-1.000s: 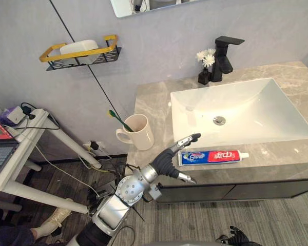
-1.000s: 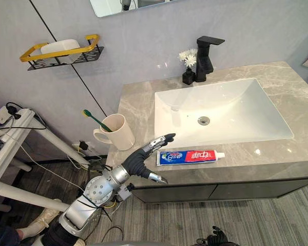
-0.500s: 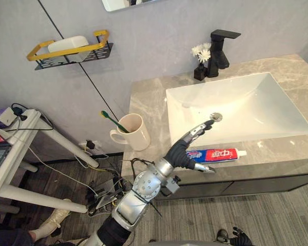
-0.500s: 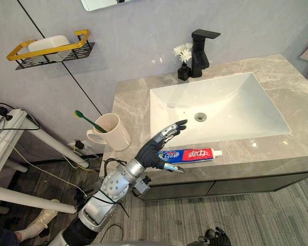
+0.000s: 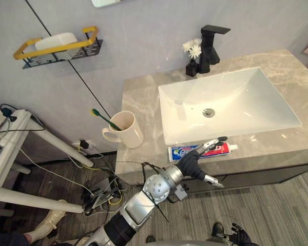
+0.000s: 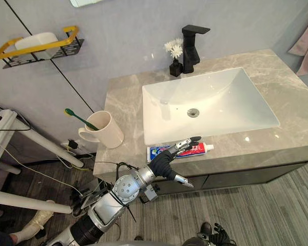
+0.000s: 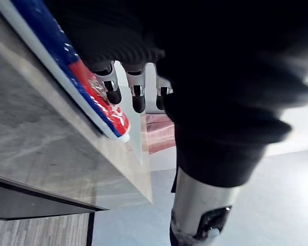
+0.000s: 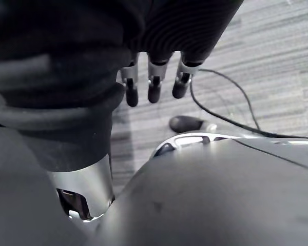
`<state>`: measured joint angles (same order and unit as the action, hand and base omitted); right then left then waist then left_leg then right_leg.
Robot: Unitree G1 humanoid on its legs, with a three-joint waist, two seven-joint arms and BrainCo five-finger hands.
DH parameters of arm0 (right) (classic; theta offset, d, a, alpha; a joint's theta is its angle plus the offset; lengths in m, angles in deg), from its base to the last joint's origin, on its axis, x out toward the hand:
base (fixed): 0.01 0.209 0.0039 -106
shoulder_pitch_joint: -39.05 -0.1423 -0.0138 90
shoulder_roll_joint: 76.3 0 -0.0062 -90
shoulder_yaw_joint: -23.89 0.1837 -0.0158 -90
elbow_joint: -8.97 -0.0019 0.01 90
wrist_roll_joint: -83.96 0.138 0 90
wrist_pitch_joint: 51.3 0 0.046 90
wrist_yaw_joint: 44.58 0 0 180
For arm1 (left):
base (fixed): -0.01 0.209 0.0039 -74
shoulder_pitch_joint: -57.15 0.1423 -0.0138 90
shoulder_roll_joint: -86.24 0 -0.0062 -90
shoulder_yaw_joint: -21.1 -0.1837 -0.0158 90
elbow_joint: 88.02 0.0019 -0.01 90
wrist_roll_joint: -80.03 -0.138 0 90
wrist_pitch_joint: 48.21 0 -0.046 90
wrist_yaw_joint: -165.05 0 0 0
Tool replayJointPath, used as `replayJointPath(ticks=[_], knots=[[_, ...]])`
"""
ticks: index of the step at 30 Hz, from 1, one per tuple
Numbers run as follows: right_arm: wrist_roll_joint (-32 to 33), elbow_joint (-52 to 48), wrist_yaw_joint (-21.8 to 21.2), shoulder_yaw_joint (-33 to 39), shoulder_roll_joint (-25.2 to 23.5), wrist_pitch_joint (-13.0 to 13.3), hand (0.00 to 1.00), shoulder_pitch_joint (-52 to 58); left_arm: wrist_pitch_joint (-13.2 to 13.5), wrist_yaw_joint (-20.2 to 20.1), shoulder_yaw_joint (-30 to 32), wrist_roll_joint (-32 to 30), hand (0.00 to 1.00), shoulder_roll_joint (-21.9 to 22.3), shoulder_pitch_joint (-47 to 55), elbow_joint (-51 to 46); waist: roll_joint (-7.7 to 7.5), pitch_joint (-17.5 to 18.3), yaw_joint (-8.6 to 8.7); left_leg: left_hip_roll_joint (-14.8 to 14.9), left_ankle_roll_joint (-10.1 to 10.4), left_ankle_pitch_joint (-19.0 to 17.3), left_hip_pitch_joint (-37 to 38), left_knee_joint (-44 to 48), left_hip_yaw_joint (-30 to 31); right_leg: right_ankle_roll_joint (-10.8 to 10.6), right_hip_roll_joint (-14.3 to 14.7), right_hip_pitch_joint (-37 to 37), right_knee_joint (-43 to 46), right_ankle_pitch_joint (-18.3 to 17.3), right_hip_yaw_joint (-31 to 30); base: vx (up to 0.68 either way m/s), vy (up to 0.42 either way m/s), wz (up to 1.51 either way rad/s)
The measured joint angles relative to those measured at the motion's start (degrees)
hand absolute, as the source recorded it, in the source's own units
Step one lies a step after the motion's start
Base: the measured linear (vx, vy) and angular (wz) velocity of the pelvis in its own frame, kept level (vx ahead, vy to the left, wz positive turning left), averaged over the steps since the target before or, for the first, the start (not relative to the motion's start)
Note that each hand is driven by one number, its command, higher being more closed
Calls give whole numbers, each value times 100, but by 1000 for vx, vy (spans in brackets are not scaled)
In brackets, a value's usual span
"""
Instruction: Organize washtable
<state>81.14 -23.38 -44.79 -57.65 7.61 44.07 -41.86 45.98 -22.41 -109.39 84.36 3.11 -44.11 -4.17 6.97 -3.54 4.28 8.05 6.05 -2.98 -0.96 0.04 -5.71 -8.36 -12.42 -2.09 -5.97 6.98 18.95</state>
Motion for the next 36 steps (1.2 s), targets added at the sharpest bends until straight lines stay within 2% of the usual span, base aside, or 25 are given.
replayJointPath(ticks=[3,5,10,16,20,23,30,36], knots=[[13,-10,-2,-28,-83,58,0,-17,6,10,93,-67,0,-111,-63,-1,-101,-95,13,1,-19,-10,26,0,-7,-8,0,2,0,11,-11,-44,-7,-5],[21,-31,-15,-40,-62,89,0,-16,6,47,250,-506,0,-75,-142,-20,-62,-103,33,-1,1,4,-2,15,3,-15,-10,-7,25,12,-16,0,0,0],[38,-71,-108,-32,-22,96,0,26,11,389,545,-1032,0,144,-351,-451,-3,-104,-22,-21,15,22,-75,116,2,-30,-40,-17,28,4,-8,0,0,0],[51,-131,-116,-32,-13,109,0,132,133,412,579,-1062,0,453,-356,-1190,25,-85,-75,-63,30,179,-148,224,62,9,-88,-8,28,-30,13,-21,-16,2],[60,-135,-122,-34,19,135,0,192,151,428,479,-1063,0,473,-359,-1412,63,-58,-186,-60,15,298,-155,216,72,29,-84,-6,28,-58,24,-61,-45,3],[123,-132,-129,-39,91,194,0,261,187,424,410,-1124,0,511,-359,-1526,132,-5,-198,-66,15,298,-178,176,94,-10,-84,-6,27,-85,37,-49,-13,11],[122,-114,-146,-61,108,183,0,261,178,379,377,-2030,0,417,-389,-1404,126,46,-195,-79,3,264,-217,39,83,-55,-79,-81,25,-11,-12,-44,-1,5],[92,-211,-258,-198,136,113,0,197,47,378,492,-2925,0,262,-572,-292,91,74,-127,-71,8,260,-185,29,4,-33,-56,-138,3,116,-139,-26,-7,-9]])
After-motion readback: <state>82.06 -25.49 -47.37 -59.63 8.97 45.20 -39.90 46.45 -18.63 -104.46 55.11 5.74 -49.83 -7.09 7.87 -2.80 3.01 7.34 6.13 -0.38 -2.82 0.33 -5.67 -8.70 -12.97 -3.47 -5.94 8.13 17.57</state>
